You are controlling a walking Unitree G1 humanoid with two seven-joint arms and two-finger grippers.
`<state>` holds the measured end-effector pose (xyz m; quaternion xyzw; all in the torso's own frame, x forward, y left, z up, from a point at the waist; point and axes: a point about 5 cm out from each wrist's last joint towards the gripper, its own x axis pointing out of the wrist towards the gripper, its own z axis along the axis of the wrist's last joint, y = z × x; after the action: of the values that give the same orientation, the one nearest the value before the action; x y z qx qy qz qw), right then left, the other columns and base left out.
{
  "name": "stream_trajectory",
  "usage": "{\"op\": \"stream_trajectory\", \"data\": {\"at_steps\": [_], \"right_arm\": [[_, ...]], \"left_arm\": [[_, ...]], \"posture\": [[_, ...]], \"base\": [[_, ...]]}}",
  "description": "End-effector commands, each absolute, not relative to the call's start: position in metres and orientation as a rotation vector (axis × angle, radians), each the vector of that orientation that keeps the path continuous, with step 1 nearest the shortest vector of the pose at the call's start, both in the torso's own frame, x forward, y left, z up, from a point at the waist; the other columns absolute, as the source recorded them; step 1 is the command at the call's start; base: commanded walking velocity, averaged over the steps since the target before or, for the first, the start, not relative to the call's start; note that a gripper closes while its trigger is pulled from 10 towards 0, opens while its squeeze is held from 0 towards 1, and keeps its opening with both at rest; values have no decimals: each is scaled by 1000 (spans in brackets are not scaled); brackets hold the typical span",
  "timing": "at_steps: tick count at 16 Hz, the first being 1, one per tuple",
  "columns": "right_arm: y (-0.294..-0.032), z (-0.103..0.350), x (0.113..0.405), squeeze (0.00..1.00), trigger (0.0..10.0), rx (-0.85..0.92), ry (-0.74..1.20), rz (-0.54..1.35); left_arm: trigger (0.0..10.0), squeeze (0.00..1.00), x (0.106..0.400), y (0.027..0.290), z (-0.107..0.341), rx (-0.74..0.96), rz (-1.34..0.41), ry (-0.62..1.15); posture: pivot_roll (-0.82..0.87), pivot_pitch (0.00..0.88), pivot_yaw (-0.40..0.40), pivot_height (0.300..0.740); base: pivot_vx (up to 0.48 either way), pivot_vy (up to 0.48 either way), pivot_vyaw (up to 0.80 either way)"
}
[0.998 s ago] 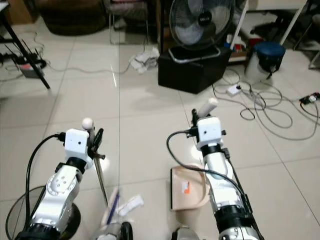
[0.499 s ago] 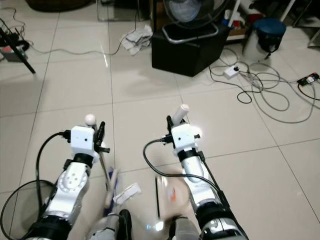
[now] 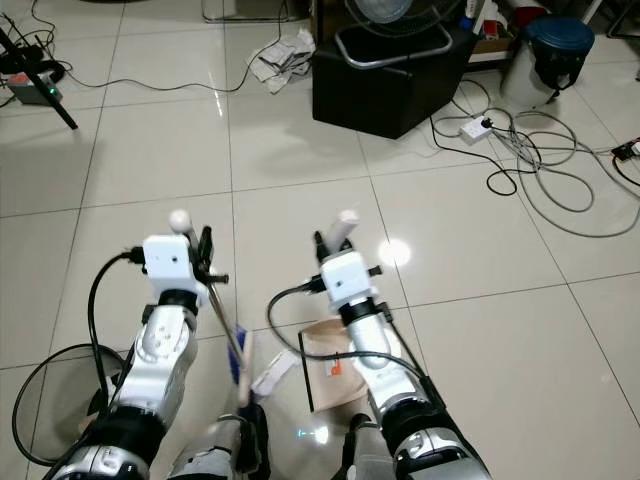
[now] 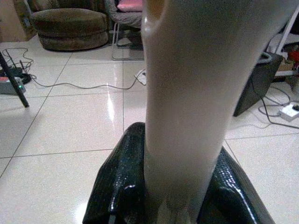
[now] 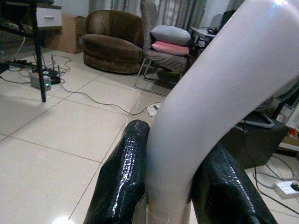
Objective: Sweep floor
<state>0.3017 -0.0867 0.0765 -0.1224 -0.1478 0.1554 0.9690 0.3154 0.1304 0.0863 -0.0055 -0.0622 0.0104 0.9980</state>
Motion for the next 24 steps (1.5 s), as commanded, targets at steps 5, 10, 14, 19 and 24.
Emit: {"op": "stream_trajectory", "data": {"at_steps": [5, 10, 14, 19, 24], "right_arm": [[-87, 53, 294, 0, 10000, -206, -158, 305], [-95, 51, 291, 0, 10000, -178, -161, 284], [-116, 56, 289, 0, 10000, -118, -209, 222], [-145, 56, 282, 0, 10000, -93, -238, 142], [-172, 68, 272, 0, 10000, -47, -320, 37]], "left_arm": [[10000, 0, 320, 111, 88, -196, 33, -94], [10000, 0, 329, 85, 118, -329, -229, -166], [10000, 0, 330, 90, 132, -316, -423, -176], [10000, 0, 341, 131, 173, -162, -540, -287], [10000, 0, 341, 182, 217, -62, -484, -401]], "posture": [[33, 311, 37, 740], [28, 281, 37, 740], [23, 242, 43, 740], [38, 192, 55, 740], [43, 150, 68, 740]], "base": [[0, 0, 0], [0, 0, 0], [0, 0, 0], [0, 0, 0], [0, 0, 0]]}}
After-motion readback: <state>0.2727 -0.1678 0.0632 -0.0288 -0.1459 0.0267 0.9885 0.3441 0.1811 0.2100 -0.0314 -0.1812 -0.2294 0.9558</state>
